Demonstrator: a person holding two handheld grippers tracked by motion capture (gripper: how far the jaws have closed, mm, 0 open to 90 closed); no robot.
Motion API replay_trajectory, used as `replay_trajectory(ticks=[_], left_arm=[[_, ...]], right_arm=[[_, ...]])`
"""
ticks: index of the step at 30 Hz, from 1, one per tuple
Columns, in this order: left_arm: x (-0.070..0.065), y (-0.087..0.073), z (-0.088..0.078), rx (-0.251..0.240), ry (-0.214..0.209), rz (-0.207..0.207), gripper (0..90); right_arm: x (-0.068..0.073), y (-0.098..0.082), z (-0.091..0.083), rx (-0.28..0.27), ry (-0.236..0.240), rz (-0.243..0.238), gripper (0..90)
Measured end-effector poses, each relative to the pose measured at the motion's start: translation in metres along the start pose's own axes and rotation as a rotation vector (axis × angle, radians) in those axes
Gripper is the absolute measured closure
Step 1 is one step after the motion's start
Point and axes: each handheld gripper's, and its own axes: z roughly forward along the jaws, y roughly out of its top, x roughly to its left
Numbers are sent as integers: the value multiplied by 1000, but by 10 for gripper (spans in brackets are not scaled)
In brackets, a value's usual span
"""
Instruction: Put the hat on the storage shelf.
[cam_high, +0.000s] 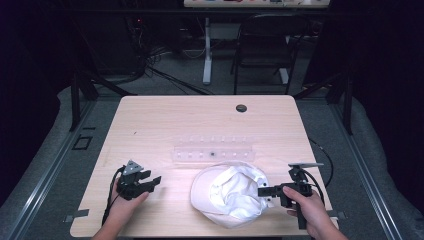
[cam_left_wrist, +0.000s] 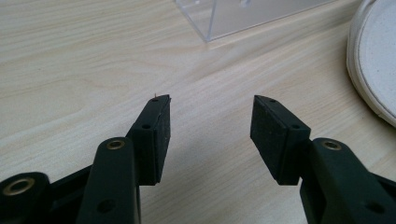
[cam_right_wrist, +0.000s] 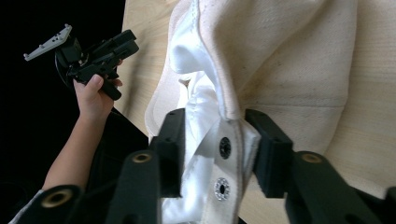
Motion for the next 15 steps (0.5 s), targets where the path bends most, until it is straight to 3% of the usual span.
replay_trajectory(ticks=[3,7,15], left_arm=[[0,0,0,1,1,-3,484],[0,0,1,2,2,-4,484],[-1,0,1,3,2,-1,484]], right_arm=[[3,2,0,7,-6,-13,737],[5,4,0,23,-19,-21,789],[17,9,-3,-4,-11,-56,811]])
